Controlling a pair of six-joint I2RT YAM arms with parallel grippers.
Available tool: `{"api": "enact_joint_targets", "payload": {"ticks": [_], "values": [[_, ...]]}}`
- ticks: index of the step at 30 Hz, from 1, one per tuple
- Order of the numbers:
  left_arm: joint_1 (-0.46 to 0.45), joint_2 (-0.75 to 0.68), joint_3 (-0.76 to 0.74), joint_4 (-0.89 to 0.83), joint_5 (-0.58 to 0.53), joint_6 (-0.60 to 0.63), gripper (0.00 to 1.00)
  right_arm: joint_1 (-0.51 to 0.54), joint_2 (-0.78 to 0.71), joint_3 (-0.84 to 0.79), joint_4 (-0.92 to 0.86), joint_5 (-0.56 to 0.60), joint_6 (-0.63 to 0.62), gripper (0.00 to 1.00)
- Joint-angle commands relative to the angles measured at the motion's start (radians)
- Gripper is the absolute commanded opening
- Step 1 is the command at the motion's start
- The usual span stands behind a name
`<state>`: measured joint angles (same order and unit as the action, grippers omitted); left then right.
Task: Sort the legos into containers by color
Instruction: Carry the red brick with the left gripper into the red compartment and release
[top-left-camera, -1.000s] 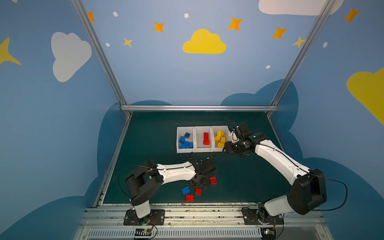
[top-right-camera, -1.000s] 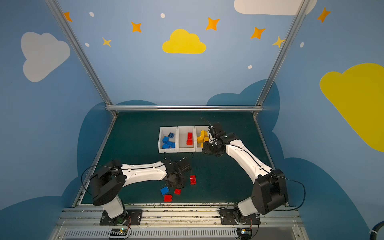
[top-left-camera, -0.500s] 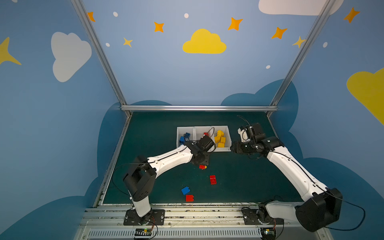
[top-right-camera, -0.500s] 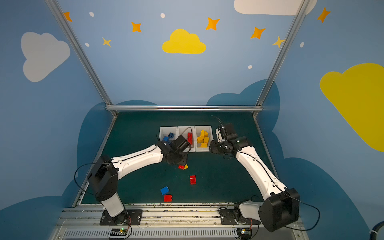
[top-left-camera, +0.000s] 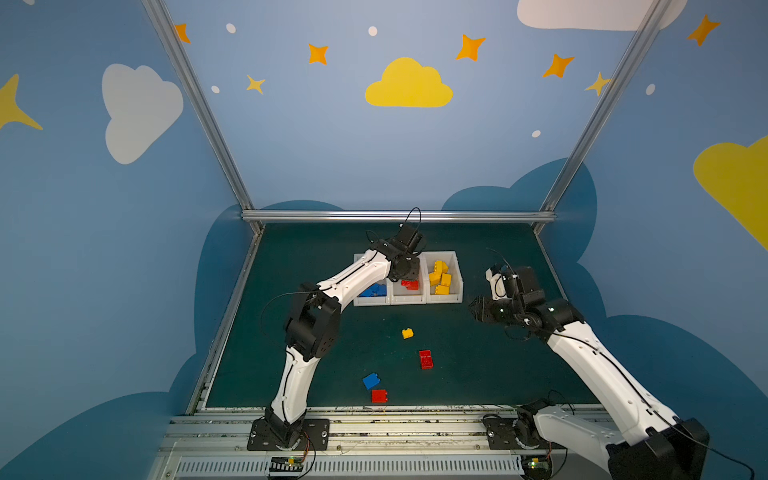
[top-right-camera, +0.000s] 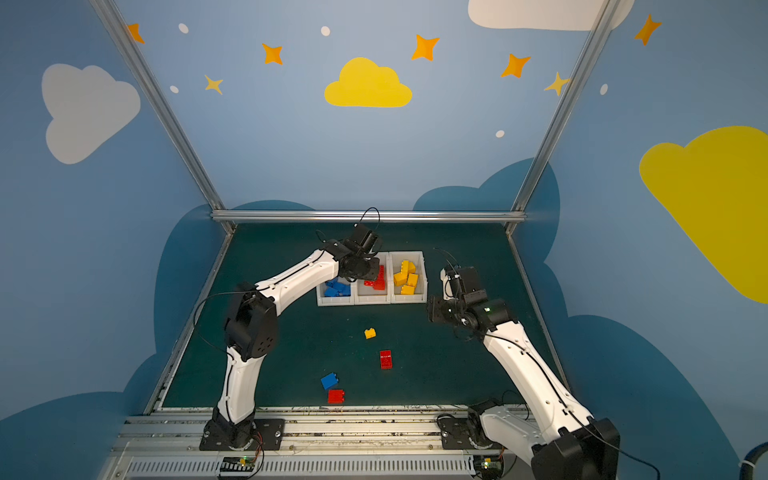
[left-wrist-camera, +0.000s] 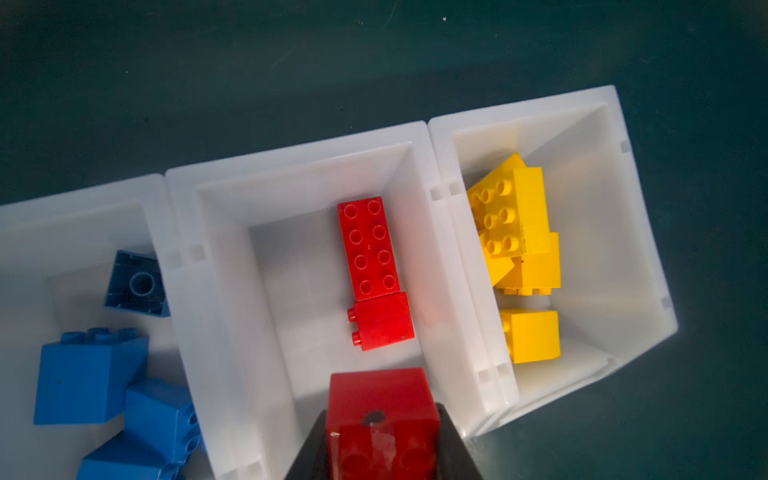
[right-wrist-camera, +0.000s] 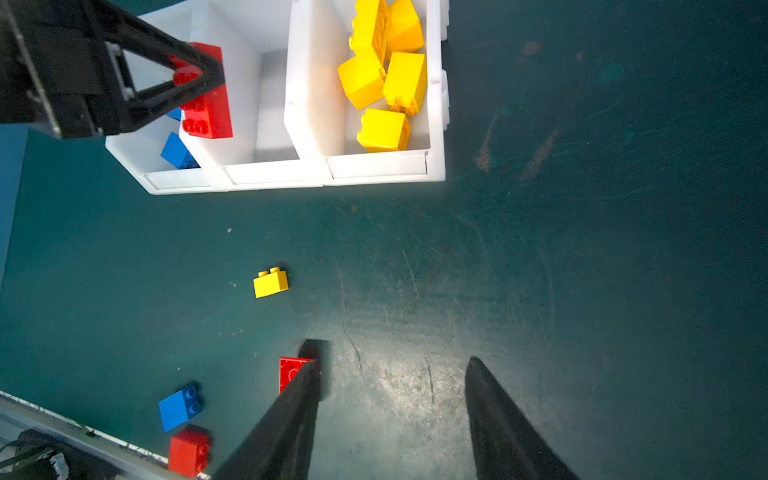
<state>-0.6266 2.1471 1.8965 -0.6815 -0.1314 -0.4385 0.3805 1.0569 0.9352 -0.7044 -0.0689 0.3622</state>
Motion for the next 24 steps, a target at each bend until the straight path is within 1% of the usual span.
{"api": "enact_joint_targets", "payload": {"ticks": [1, 6, 11, 20, 24], "values": [[0.012, 0.019, 0.032, -0.037, -0.011, 0.023, 0.33, -0.003, -0.035, -0.010, 0.047, 0.019, 0.010, 0.58], [0.021, 0.022, 0.025, -0.015, -0.014, 0.011, 0.42, -0.003, -0.024, -0.001, 0.020, 0.015, 0.007, 0.62], [0.028, -0.004, 0.005, -0.006, -0.022, 0.008, 0.48, -0.003, -0.021, -0.003, 0.025, 0.005, 0.016, 0.62], [0.036, -0.073, -0.076, 0.044, -0.010, -0.016, 0.49, -0.001, 0.003, 0.001, 0.022, -0.021, 0.015, 0.62], [0.039, -0.104, -0.113, 0.061, 0.002, -0.025, 0.49, 0.001, 0.027, -0.003, 0.013, -0.052, 0.019, 0.62]]}}
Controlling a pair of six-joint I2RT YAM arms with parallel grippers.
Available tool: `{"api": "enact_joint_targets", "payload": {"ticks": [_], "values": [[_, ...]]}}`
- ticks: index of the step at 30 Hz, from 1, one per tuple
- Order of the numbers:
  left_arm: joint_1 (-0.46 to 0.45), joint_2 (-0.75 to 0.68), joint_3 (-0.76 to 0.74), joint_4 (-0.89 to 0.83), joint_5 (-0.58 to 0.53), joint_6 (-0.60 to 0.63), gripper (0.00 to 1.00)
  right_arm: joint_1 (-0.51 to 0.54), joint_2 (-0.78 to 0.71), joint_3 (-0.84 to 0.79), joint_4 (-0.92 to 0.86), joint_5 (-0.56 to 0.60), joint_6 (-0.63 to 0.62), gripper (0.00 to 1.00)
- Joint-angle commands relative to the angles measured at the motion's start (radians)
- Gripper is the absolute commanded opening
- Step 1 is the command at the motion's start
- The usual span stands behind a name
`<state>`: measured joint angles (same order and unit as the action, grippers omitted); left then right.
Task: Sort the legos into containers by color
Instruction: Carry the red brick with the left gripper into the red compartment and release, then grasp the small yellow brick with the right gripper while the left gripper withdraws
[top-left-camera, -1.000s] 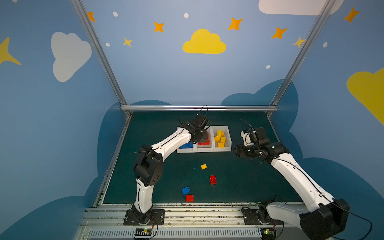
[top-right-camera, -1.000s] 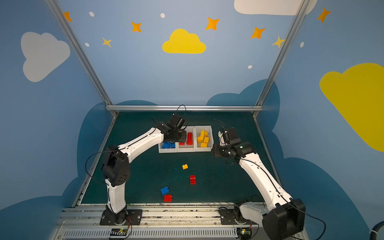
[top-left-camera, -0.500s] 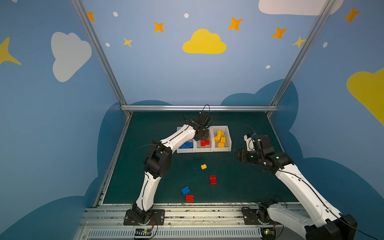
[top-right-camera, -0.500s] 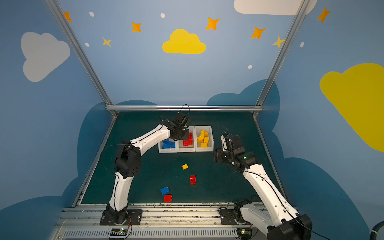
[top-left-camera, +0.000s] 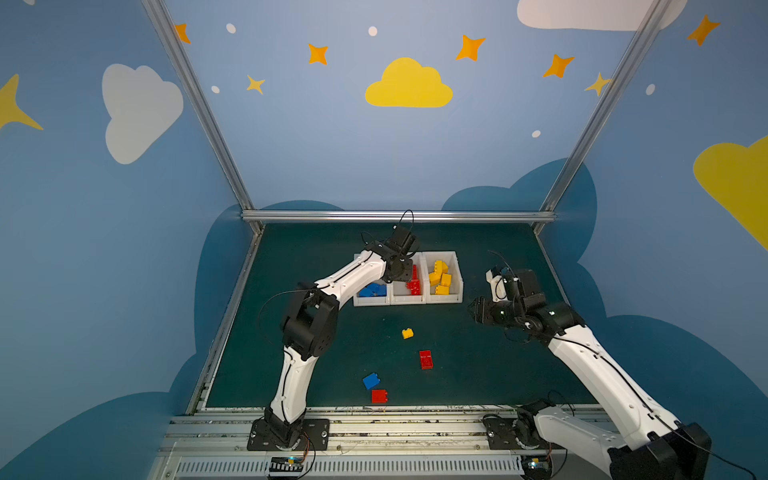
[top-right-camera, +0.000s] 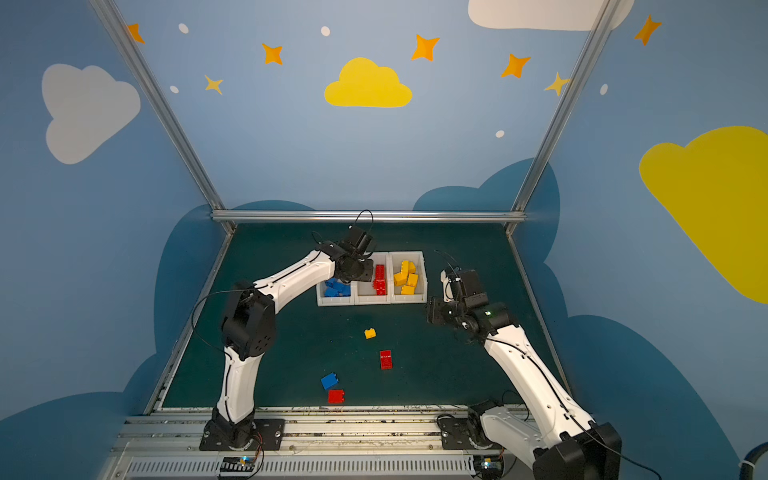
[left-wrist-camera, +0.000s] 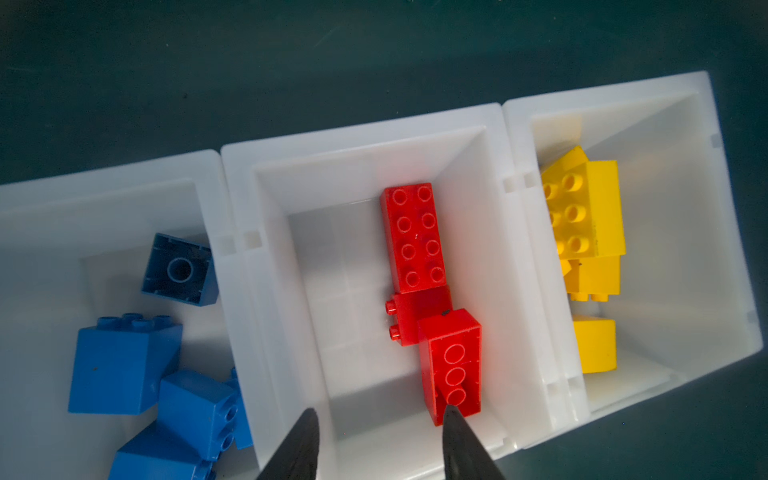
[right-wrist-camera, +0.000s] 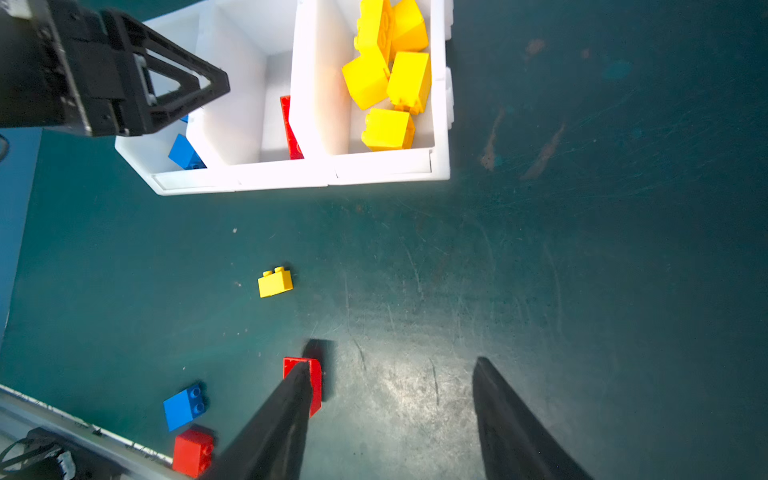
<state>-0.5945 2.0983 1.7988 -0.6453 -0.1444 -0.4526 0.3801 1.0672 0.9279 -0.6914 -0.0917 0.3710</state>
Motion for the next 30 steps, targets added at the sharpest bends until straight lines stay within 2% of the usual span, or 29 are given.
{"api": "enact_joint_targets", "payload": {"ticks": [1, 5, 14, 22, 30], "values": [[0.008, -0.065, -0.025, 0.029, 0.018, -0.012, 0.49, 0.003, 0.025, 0.001, -0.004, -0.040, 0.012, 0.62], [0.010, -0.123, -0.085, 0.057, 0.026, -0.022, 0.49, 0.043, 0.060, -0.022, -0.015, -0.061, 0.035, 0.62], [0.018, -0.305, -0.279, 0.114, 0.019, -0.048, 0.50, 0.236, 0.163, -0.090, 0.040, -0.052, 0.111, 0.62], [0.042, -0.493, -0.512, 0.171, -0.007, -0.111, 0.51, 0.366, 0.358, 0.025, -0.091, -0.033, 0.177, 0.62], [0.052, -0.635, -0.668, 0.144, -0.054, -0.159, 0.52, 0.431, 0.482, 0.117, -0.066, -0.006, 0.151, 0.62]]}}
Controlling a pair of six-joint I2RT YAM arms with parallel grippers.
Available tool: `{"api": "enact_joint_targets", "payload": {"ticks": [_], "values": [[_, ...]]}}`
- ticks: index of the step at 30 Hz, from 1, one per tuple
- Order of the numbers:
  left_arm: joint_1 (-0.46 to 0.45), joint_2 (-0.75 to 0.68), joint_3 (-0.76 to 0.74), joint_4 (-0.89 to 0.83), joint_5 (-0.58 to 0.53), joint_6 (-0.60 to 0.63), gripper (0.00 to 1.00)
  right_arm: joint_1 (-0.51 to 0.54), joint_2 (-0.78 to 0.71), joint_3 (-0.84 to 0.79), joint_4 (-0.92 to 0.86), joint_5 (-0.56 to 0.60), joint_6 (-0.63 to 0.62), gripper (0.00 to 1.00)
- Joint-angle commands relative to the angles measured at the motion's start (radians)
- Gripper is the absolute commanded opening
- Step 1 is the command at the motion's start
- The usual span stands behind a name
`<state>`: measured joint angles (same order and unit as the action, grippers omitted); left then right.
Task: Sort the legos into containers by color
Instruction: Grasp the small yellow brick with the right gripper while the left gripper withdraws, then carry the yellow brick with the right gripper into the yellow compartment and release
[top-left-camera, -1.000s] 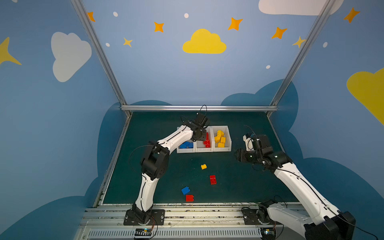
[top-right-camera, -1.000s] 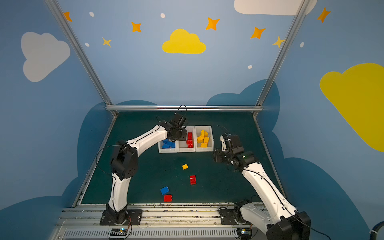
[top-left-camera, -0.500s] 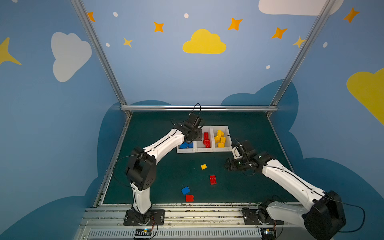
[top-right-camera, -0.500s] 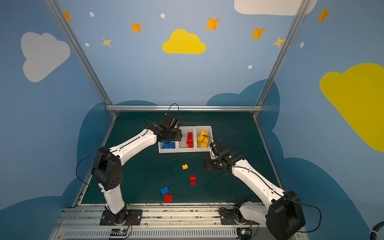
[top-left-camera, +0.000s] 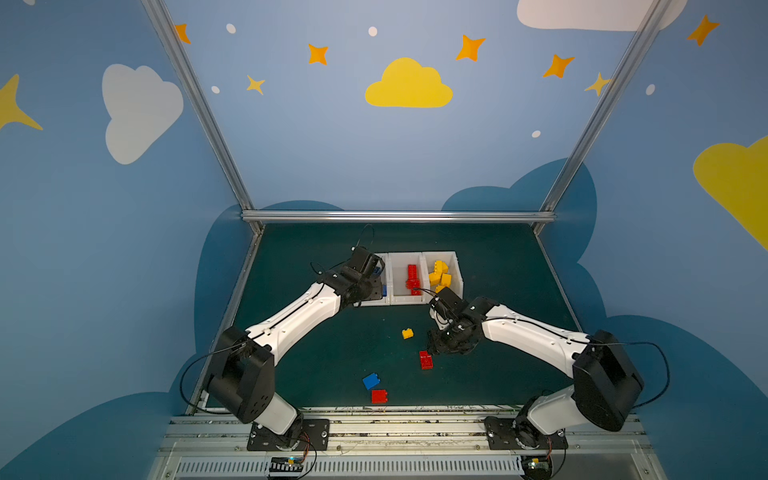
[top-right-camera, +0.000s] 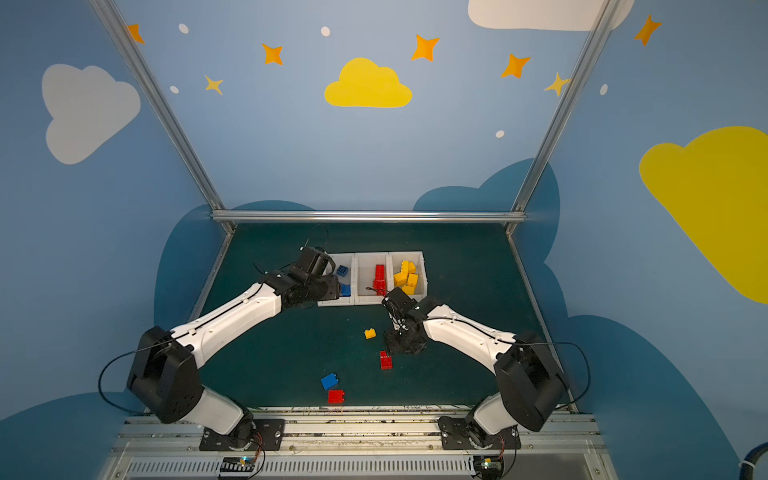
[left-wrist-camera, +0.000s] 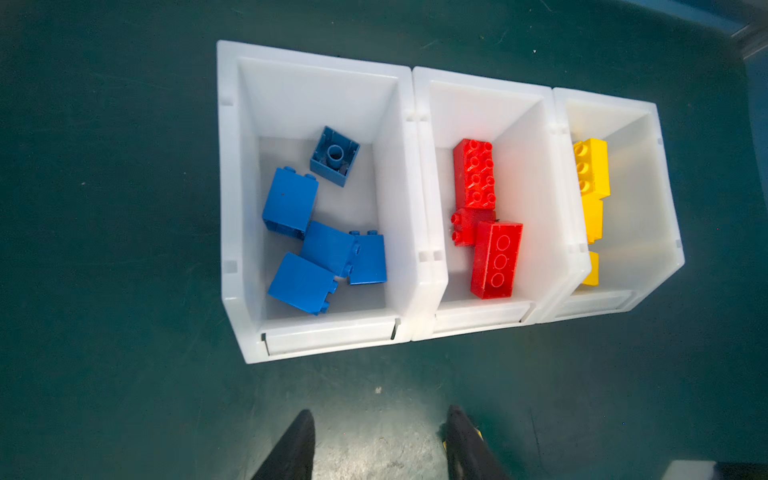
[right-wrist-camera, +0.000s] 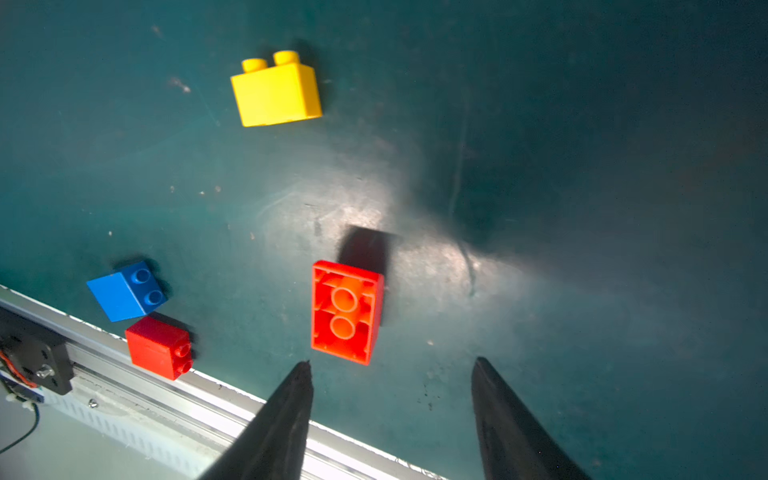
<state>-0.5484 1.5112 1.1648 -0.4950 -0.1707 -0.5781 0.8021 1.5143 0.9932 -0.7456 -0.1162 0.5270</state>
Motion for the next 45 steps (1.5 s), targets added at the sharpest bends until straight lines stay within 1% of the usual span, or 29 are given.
{"api": "enact_joint_targets", "payload": {"ticks": [1, 12, 18, 22, 29, 38, 42, 45], "values": [[0.005, -0.071, -0.059, -0.005, -0.034, -0.045, 0.52, 0.011, 0.061, 0.077, -0.014, 0.019, -0.017, 0.62], [0.011, -0.311, -0.268, -0.027, -0.109, -0.111, 0.53, 0.059, 0.344, 0.332, -0.045, 0.047, -0.099, 0.62], [0.016, -0.409, -0.351, -0.019, -0.133, -0.137, 0.53, 0.069, 0.439, 0.401, -0.075, 0.078, -0.094, 0.61], [0.021, -0.436, -0.374, -0.020, -0.136, -0.141, 0.53, 0.071, 0.472, 0.420, -0.074, 0.085, -0.090, 0.58], [0.025, -0.433, -0.386, -0.012, -0.125, -0.142, 0.53, 0.079, 0.526, 0.462, -0.090, 0.123, -0.096, 0.49], [0.029, -0.432, -0.394, -0.008, -0.115, -0.143, 0.53, 0.091, 0.549, 0.483, -0.091, 0.130, -0.103, 0.32], [0.028, -0.432, -0.394, -0.008, -0.114, -0.142, 0.53, 0.092, 0.540, 0.494, -0.108, 0.127, -0.115, 0.29], [0.028, -0.431, -0.395, -0.012, -0.113, -0.140, 0.53, 0.086, 0.504, 0.501, -0.132, 0.149, -0.137, 0.28]]}}
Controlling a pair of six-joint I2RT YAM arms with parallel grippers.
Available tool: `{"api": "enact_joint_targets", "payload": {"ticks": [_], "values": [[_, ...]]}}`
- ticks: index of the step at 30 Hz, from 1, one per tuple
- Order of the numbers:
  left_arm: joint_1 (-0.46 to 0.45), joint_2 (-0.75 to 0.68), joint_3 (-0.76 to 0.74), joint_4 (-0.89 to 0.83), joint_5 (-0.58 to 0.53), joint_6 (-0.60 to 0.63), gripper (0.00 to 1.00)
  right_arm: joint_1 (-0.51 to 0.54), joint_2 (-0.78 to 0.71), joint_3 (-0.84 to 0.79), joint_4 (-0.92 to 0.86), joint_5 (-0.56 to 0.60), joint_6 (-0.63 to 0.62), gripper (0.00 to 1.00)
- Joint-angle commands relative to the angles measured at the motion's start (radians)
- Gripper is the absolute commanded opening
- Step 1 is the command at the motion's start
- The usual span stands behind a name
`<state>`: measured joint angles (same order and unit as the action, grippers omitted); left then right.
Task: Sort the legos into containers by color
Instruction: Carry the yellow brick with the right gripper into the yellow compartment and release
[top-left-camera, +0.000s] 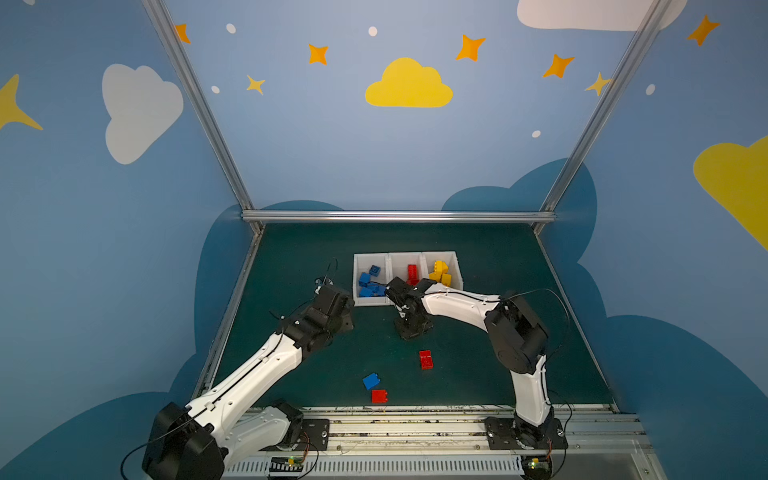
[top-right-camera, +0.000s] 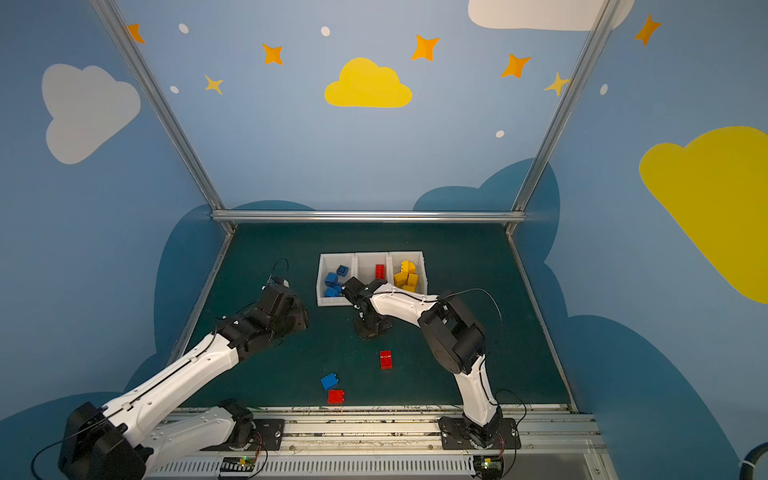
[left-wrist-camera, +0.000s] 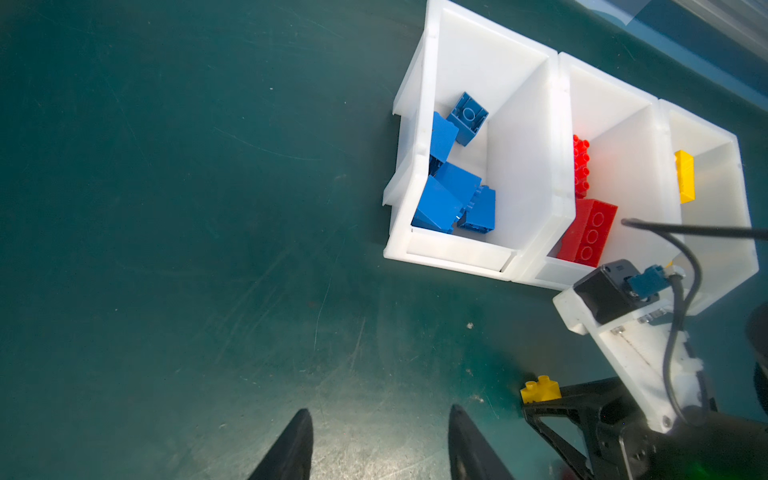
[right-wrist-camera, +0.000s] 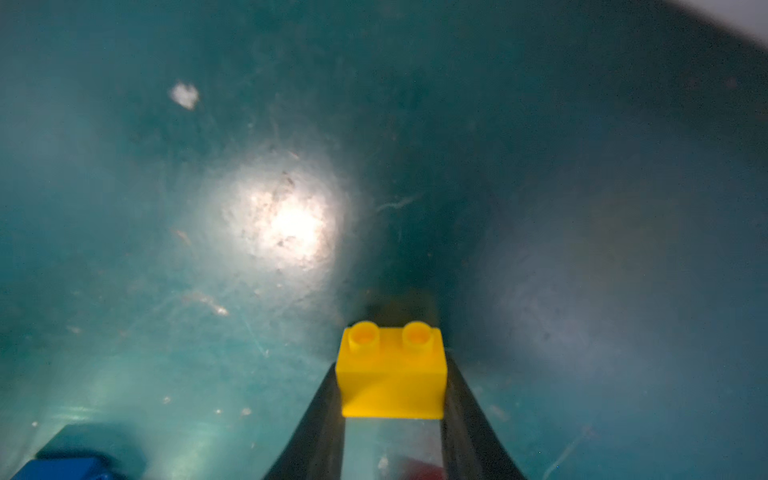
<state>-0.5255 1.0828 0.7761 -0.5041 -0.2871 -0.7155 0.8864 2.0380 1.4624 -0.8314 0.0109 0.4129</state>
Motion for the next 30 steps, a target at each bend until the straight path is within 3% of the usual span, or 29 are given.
{"api": "enact_joint_targets", "payload": {"ticks": [1, 6, 12, 20, 30], "values": [[0.005, -0.002, -0.005, -0.003, 0.003, -0.002, 0.53, -0.005, -0.039, 0.037, -0.056, 0.031, -0.032, 0.28], [0.007, -0.002, -0.007, -0.005, 0.005, 0.001, 0.53, -0.071, -0.129, 0.101, -0.107, 0.074, -0.089, 0.27], [0.006, -0.009, -0.012, -0.004, 0.017, -0.008, 0.53, -0.228, -0.162, 0.235, -0.144, 0.097, -0.171, 0.27], [0.006, -0.038, -0.039, 0.001, 0.029, -0.020, 0.53, -0.408, 0.005, 0.474, -0.177, 0.025, -0.218, 0.27], [0.007, -0.047, -0.060, 0.008, 0.050, -0.026, 0.53, -0.433, 0.229, 0.738, -0.261, 0.019, -0.230, 0.28]]}}
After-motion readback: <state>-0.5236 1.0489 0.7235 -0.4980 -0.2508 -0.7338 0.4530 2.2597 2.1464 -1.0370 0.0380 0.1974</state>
